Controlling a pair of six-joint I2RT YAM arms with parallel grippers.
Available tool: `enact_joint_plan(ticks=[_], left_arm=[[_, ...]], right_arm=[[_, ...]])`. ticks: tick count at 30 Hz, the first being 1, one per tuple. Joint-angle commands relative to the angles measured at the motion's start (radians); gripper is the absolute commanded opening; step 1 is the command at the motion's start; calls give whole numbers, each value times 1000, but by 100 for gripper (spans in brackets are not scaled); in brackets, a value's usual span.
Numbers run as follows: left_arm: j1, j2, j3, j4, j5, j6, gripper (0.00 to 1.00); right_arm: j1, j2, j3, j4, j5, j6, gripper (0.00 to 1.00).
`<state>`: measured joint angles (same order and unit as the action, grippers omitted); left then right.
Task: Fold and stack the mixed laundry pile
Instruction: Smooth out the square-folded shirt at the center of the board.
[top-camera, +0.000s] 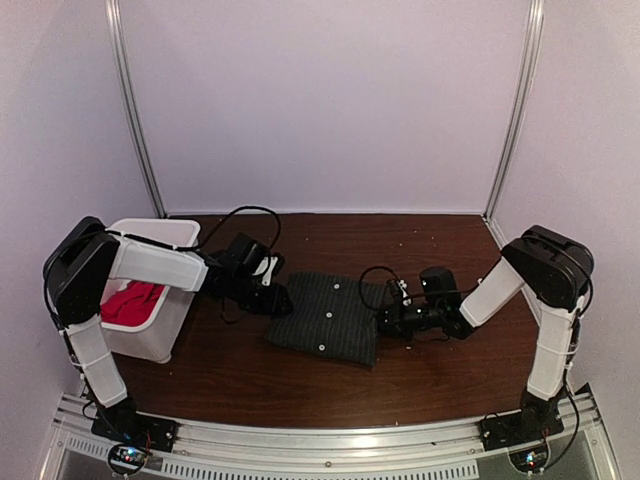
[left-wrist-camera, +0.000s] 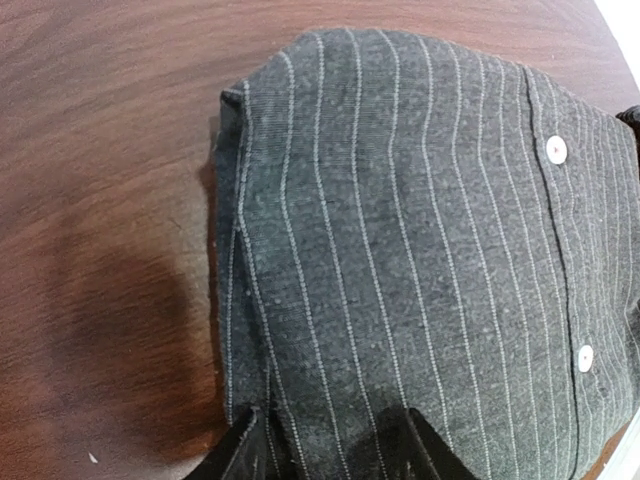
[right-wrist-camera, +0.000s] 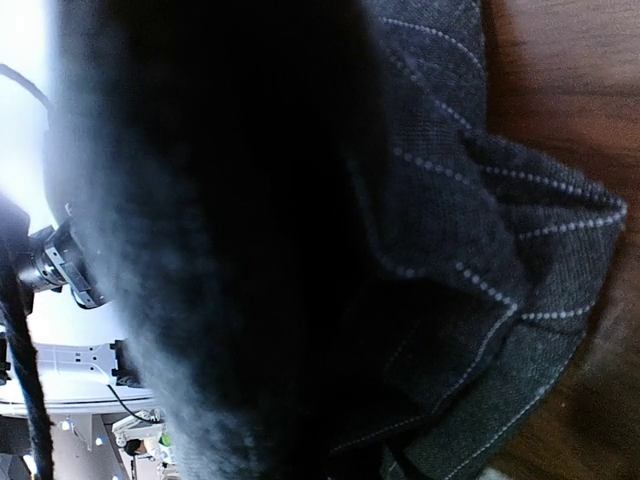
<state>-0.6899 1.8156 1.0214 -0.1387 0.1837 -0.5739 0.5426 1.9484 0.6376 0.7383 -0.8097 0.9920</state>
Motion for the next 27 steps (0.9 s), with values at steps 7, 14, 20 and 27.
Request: enact_joint_plan(ticks=[7, 14, 20, 27], left_arm=[[5, 3, 24, 37, -13, -7, 11], [13, -14, 15, 24, -50, -5, 0], [21, -28, 10, 7, -89, -6, 0], [21, -33, 11, -4, -114, -4, 0]], right_arm=[[-19, -38, 49, -160, -21, -92, 0], [-37, -62, 65, -244, -41, -140, 0], [-52, -91, 75, -333, -57, -189, 0], [-73, -100, 79, -378, -90, -215, 0]])
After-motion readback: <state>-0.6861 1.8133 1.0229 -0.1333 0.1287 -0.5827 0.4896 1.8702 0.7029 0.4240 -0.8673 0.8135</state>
